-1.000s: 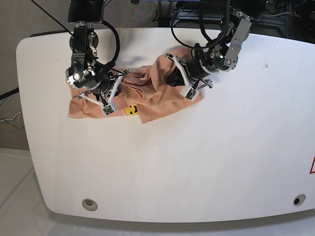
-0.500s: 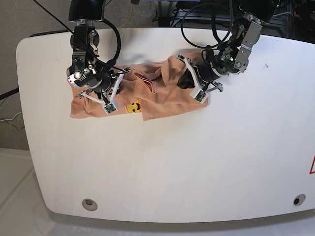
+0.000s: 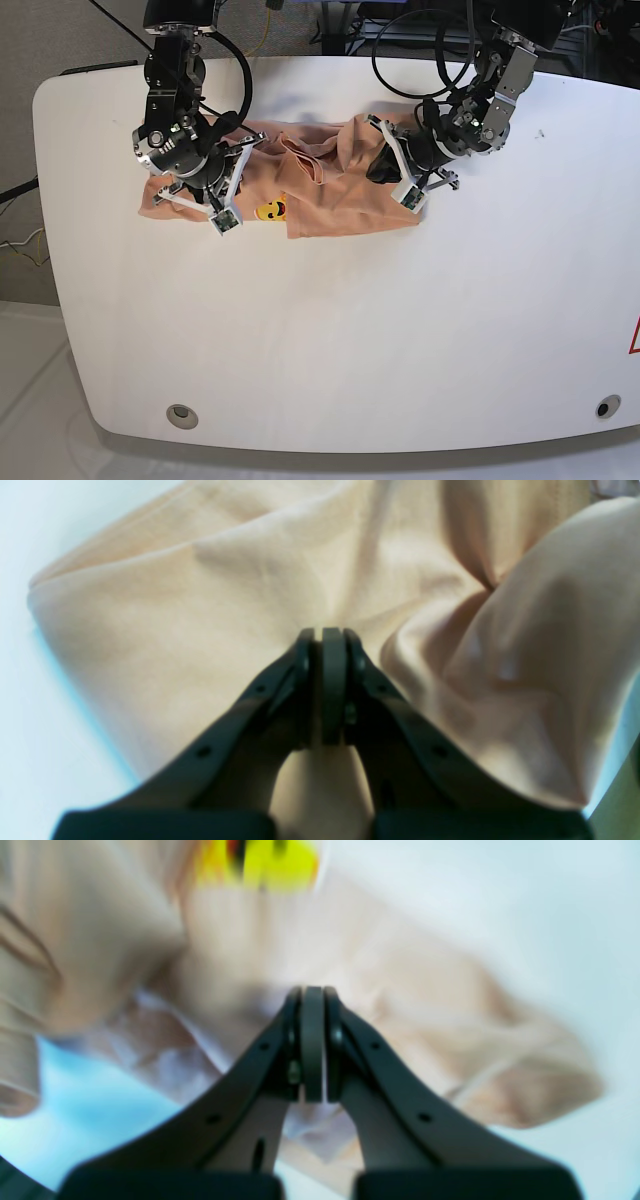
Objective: Fold the T-shirt properly
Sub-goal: 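Open the right gripper and lift it off the shirt end, then move the right gripper to the shirt's opposite end beside the smiley, then lower the right gripper and grasp the shirt end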
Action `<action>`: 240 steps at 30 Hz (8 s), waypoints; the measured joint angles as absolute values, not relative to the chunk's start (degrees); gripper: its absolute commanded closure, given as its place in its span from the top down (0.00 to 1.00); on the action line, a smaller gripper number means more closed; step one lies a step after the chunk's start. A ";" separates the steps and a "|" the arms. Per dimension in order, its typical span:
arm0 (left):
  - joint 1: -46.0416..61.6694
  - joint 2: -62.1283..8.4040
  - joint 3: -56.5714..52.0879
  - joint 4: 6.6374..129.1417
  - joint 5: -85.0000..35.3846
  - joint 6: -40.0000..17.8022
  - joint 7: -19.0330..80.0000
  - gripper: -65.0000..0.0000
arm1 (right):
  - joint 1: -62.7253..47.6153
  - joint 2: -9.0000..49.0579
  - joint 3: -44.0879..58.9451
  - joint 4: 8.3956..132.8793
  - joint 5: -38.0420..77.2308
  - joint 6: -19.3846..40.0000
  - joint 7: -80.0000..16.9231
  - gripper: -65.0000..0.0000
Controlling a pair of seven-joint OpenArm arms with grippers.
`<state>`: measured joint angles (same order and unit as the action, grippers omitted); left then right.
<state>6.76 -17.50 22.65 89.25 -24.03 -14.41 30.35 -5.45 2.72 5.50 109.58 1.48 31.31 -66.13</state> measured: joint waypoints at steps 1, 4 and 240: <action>6.76 -17.50 22.65 89.25 -24.01 -14.41 30.35 0.04 | -5.32 2.68 5.58 110.08 1.50 31.31 -66.65 0.00; 6.79 -17.50 22.65 89.25 -23.99 -14.41 30.35 0.04 | -4.80 2.48 6.55 110.48 1.58 31.48 -68.12 0.00; 3.29 -15.77 22.55 86.13 -23.05 -13.37 30.37 0.04 | -1.04 -7.03 60.82 90.35 26.81 39.44 -51.66 1.00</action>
